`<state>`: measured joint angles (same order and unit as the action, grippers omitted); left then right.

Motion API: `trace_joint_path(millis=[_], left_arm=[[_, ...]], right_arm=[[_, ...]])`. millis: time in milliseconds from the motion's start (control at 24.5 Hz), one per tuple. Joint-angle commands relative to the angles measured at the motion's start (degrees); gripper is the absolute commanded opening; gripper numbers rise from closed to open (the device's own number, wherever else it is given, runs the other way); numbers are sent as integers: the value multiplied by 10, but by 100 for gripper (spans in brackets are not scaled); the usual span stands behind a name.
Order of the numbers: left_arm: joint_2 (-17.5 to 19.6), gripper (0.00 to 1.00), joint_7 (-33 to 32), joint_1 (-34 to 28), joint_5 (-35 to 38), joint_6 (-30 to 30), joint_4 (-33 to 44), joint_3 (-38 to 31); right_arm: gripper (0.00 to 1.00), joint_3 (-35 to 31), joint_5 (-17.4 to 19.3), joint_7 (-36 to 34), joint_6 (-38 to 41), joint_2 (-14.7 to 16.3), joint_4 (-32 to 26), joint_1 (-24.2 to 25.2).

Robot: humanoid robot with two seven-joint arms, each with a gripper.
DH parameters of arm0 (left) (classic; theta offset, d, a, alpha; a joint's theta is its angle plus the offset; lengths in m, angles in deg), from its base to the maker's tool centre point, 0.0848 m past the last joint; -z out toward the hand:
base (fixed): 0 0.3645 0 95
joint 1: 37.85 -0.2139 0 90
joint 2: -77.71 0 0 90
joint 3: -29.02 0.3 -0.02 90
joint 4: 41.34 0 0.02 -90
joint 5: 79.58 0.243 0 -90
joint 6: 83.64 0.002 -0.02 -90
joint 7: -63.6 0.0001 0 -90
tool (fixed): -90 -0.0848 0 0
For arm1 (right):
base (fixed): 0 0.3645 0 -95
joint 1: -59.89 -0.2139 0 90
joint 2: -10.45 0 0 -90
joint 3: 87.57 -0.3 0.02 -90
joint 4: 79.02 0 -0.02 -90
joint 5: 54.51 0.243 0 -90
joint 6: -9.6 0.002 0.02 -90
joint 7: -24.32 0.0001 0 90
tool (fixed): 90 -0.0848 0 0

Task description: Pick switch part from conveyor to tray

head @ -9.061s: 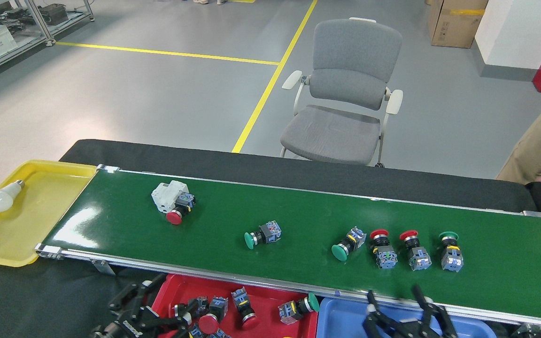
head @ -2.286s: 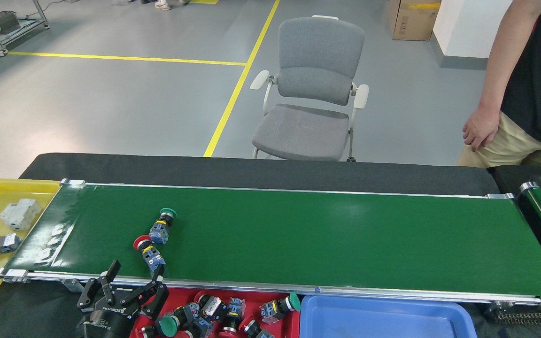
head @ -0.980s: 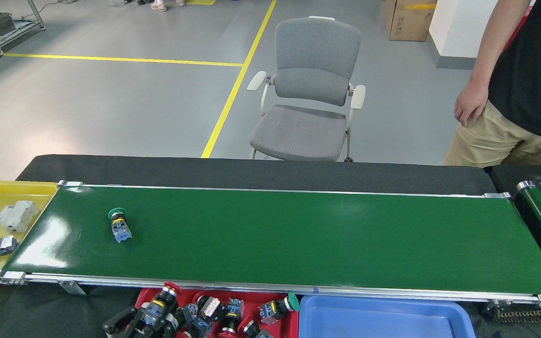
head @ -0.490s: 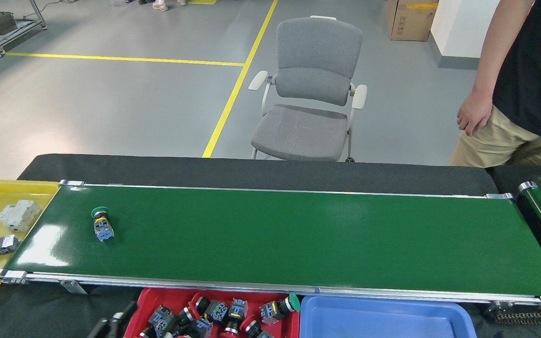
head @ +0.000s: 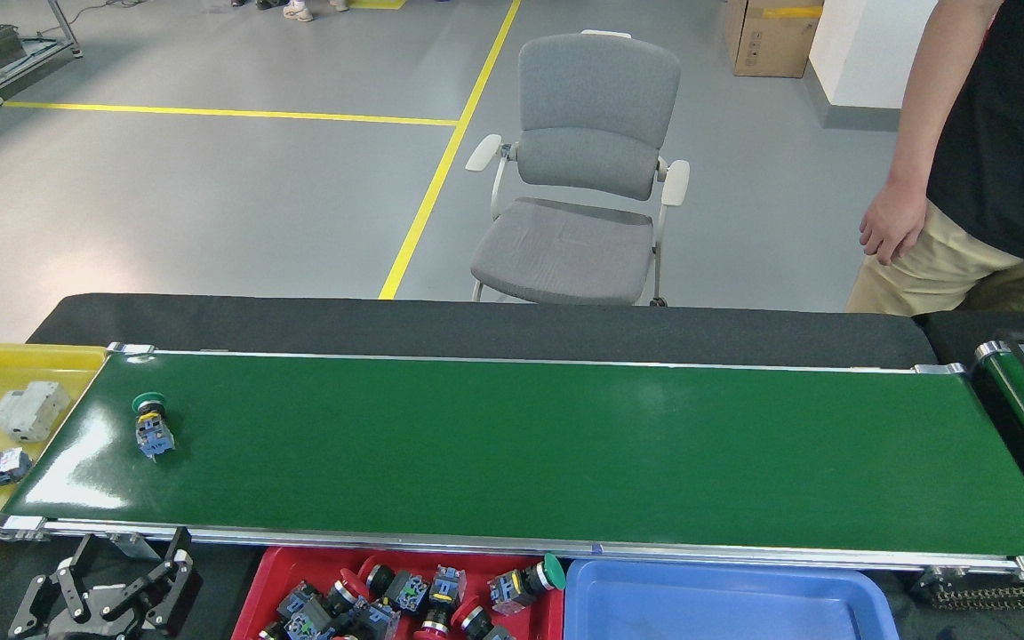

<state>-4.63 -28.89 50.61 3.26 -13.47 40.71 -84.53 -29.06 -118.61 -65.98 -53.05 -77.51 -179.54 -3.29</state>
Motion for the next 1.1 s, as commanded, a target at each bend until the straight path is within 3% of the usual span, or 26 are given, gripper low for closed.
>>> trace_joint_path(millis=[0, 163, 449, 653, 735, 857, 1061], left_arm=[[27, 100, 0, 50, 1, 12, -53, 2], [90, 100, 3, 179, 1, 33, -221, 54], [137, 100, 19, 338, 1, 67, -465, 106], [172, 92, 113, 384, 1, 146, -589, 148], [183, 78, 121, 382, 1, 162, -608, 151], [195, 43, 122, 377, -6, 163, -639, 151], [193, 14, 153, 352, -26, 157, -628, 148]], right_arm=[[98, -3, -9, 4, -23, 2, -9, -7], [97, -3, -37, 4, -59, 0, -8, -36], [98, 5, -37, 6, -35, 7, -8, -55], [98, 57, -38, 11, -23, 9, -7, -78], [98, 78, -38, 22, -22, 17, -8, -88], [98, 103, -38, 24, -22, 24, -8, -99], [98, 105, -38, 24, -22, 24, -8, -99]])
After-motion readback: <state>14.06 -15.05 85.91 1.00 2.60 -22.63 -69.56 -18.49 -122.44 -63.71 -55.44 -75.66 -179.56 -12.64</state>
